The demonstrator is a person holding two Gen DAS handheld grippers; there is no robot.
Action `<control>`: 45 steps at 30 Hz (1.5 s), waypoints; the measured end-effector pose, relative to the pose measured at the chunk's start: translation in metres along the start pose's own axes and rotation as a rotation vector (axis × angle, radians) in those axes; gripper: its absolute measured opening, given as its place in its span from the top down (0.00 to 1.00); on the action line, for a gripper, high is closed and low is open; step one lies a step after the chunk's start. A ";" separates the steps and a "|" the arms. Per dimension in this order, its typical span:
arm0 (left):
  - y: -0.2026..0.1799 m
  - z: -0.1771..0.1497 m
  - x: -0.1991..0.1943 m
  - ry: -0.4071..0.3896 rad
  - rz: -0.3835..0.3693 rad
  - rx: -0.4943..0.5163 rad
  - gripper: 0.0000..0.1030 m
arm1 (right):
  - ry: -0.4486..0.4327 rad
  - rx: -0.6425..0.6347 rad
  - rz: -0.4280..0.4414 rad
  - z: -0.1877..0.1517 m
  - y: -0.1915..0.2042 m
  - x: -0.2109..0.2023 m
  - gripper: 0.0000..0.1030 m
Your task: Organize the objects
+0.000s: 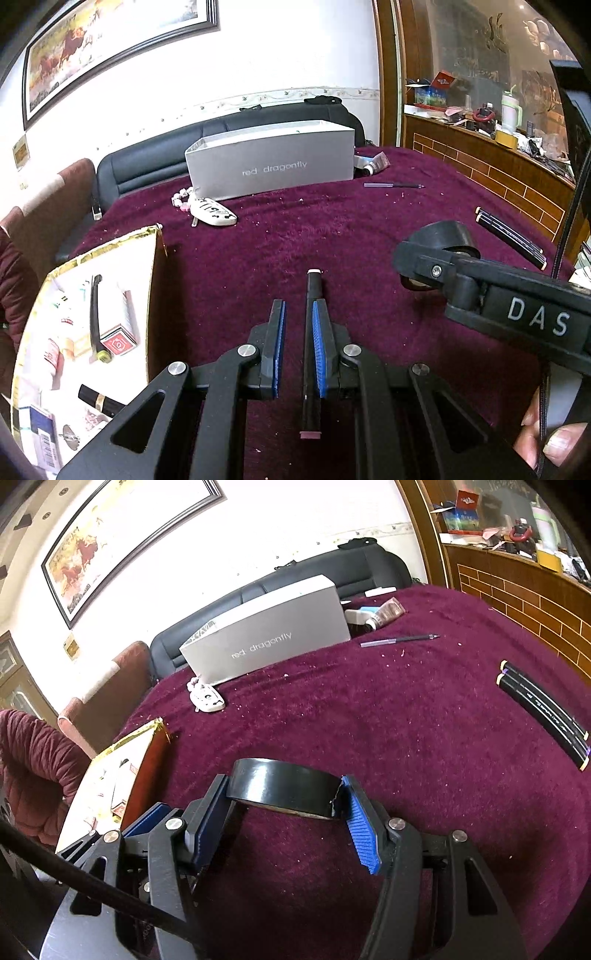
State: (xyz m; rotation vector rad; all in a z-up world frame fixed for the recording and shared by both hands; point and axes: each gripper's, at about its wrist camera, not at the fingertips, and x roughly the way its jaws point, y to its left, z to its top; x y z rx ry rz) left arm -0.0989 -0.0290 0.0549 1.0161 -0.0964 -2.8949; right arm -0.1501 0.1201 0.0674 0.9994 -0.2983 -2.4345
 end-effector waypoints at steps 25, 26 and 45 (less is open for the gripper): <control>-0.013 -0.003 -0.006 -0.052 0.110 0.076 0.89 | -0.049 -0.061 0.032 0.004 0.012 -0.014 0.42; -0.013 -0.003 -0.006 -0.053 0.115 0.080 0.89 | -0.052 -0.064 0.031 0.004 0.012 -0.015 0.42; -0.009 -0.015 -0.024 -0.046 0.152 0.080 0.89 | -0.070 -0.037 0.041 0.011 0.001 -0.018 0.42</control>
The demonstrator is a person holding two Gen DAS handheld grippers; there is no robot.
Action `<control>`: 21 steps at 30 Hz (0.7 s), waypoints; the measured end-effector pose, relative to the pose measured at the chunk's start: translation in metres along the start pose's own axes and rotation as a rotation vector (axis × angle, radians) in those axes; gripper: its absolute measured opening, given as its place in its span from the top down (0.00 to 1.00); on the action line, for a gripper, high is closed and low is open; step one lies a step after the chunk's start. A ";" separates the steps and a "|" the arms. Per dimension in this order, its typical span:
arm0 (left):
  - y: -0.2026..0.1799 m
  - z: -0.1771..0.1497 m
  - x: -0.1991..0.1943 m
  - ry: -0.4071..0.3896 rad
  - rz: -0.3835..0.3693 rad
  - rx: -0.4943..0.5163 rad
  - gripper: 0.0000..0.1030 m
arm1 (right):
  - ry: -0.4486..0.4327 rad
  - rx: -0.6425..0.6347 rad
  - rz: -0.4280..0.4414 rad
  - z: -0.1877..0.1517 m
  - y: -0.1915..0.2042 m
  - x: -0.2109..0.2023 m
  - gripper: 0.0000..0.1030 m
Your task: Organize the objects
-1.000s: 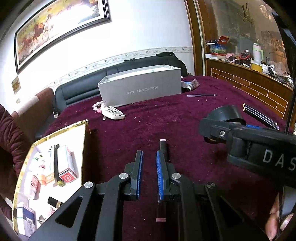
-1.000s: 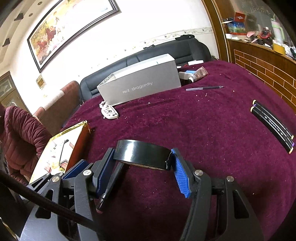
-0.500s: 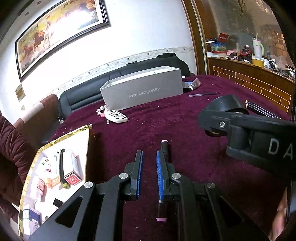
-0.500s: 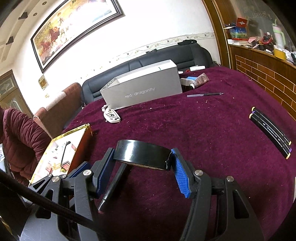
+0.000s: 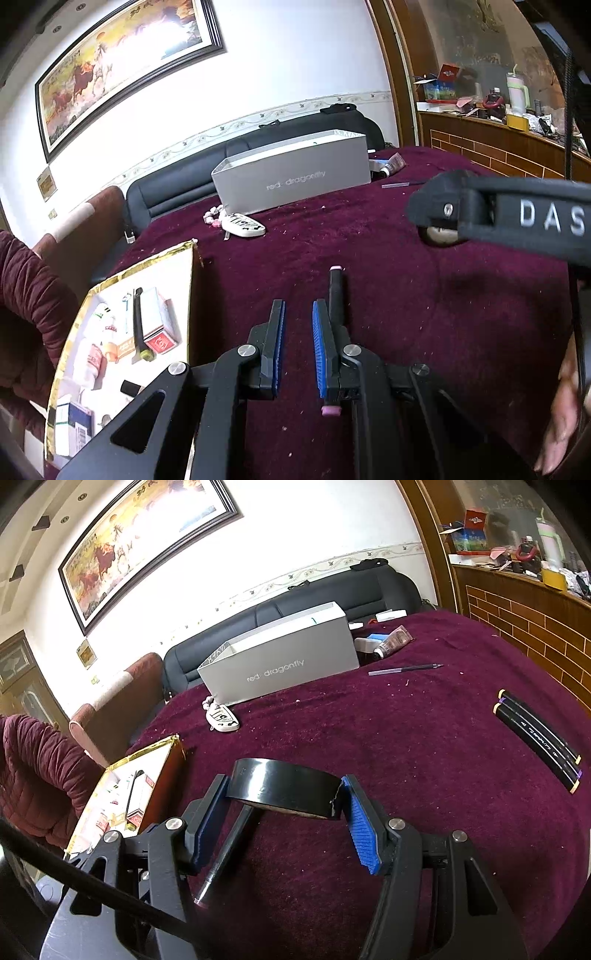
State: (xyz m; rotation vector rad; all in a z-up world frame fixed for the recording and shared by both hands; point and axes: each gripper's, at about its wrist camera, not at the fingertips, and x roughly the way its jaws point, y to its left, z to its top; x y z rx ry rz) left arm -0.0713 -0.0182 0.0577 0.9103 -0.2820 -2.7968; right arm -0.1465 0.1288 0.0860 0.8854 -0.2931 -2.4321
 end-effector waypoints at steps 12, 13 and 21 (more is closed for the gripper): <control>0.010 -0.011 -0.022 -0.010 0.034 -0.025 0.89 | -0.005 -0.002 -0.001 0.000 0.000 -0.001 0.42; 0.013 -0.012 -0.024 -0.012 0.034 -0.030 0.89 | -0.004 -0.003 0.000 0.000 0.000 -0.001 0.42; 0.030 -0.016 -0.036 -0.020 0.047 -0.066 0.89 | -0.012 -0.016 0.003 -0.001 0.004 -0.003 0.42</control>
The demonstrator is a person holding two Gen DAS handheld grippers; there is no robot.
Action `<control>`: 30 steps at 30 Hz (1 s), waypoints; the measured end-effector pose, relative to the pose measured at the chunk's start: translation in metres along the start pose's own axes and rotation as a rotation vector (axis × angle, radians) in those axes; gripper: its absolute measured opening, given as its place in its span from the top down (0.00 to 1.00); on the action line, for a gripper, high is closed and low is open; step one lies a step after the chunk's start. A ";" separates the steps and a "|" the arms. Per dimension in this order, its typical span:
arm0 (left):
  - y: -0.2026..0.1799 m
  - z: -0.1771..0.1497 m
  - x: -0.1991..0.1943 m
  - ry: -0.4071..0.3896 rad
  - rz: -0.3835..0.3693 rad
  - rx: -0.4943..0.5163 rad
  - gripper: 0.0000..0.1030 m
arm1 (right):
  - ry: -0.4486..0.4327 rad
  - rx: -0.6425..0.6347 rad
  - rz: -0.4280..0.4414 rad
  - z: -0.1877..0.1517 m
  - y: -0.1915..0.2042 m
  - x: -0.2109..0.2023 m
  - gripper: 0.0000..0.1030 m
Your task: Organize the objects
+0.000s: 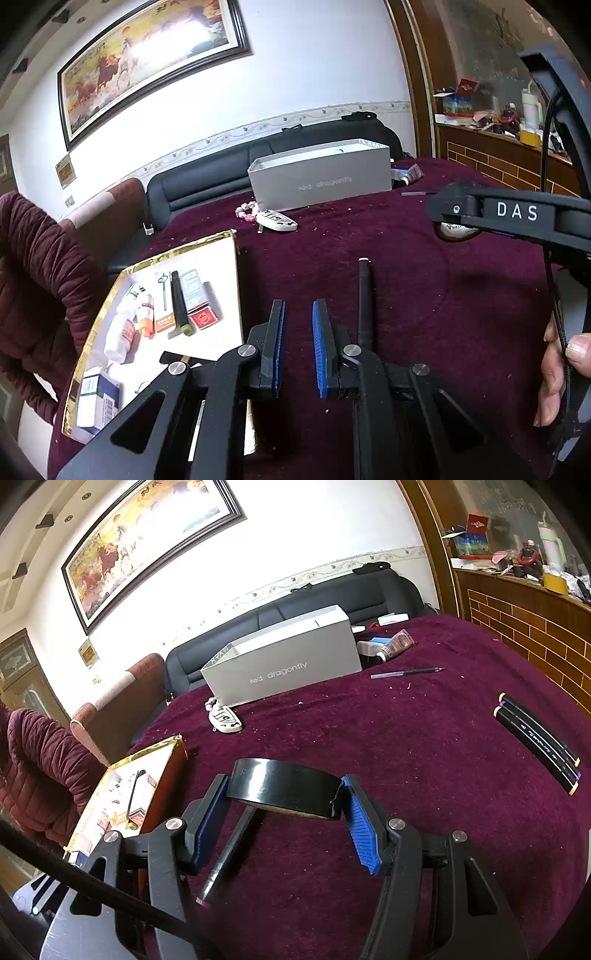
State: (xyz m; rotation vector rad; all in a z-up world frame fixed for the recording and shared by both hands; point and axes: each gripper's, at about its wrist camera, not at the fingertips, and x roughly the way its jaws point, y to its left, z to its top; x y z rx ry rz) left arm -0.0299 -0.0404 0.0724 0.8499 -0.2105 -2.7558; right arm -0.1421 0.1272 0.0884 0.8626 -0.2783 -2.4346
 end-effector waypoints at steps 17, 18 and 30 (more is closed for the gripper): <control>0.013 -0.007 -0.013 -0.005 0.020 -0.022 0.89 | 0.001 -0.031 0.014 -0.003 0.007 0.000 0.42; 0.013 -0.008 -0.015 -0.005 0.024 -0.020 0.89 | 0.002 -0.028 0.016 -0.003 0.007 0.000 0.42; 0.026 -0.004 -0.022 -0.013 0.007 -0.031 0.89 | 0.029 -0.032 0.011 -0.009 0.005 0.006 0.42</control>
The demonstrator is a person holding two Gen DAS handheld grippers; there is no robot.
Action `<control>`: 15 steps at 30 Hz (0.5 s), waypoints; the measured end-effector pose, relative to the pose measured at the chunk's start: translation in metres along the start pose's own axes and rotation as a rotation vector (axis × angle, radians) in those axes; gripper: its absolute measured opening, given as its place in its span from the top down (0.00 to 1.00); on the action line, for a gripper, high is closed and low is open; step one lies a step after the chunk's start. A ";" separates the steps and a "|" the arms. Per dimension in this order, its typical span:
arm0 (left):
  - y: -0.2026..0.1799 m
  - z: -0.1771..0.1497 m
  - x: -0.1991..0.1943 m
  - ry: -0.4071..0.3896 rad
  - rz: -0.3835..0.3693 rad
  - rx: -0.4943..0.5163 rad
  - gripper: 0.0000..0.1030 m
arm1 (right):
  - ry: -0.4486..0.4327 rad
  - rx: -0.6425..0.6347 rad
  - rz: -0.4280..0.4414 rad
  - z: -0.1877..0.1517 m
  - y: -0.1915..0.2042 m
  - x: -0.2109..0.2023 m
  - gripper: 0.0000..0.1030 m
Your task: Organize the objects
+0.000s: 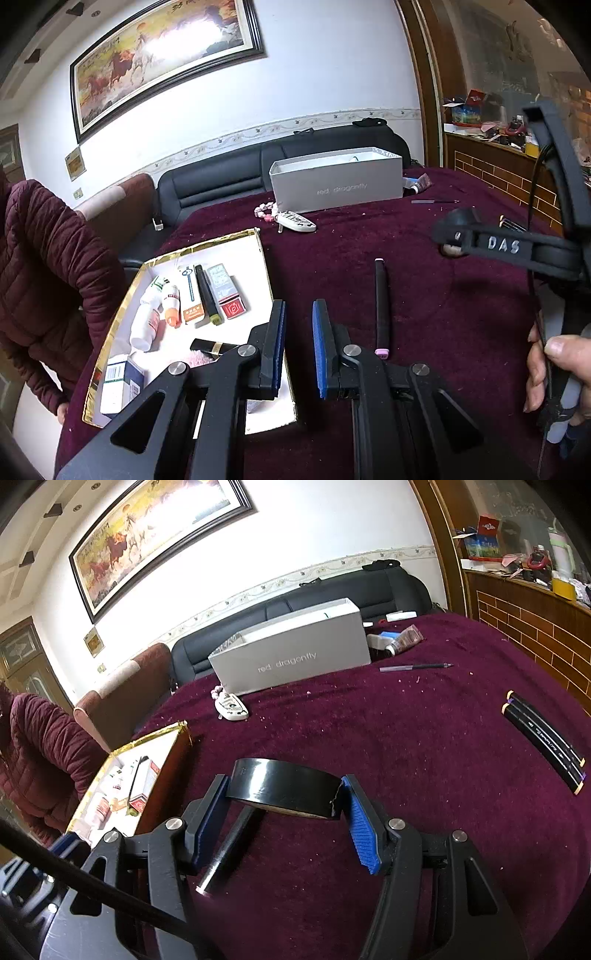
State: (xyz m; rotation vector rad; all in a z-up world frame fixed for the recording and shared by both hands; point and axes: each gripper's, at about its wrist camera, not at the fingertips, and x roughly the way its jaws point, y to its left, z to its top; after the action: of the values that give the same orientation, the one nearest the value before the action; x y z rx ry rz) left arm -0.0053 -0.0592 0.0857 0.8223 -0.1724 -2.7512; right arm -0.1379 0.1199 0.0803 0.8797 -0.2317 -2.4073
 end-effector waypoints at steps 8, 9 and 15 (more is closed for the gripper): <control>0.012 0.000 0.005 -0.014 -0.107 -0.060 0.89 | 0.032 0.001 -0.031 -0.006 -0.006 0.010 0.42; 0.014 -0.001 0.006 -0.013 -0.125 -0.073 0.89 | 0.034 0.003 -0.037 -0.006 -0.007 0.011 0.42; 0.025 0.000 0.013 0.001 -0.199 -0.120 0.89 | 0.055 0.020 -0.038 -0.009 -0.013 0.016 0.42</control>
State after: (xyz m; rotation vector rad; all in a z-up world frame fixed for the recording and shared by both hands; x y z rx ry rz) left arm -0.0108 -0.0872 0.0837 0.8502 0.0780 -2.9106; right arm -0.1482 0.1215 0.0607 0.9659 -0.2201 -2.4157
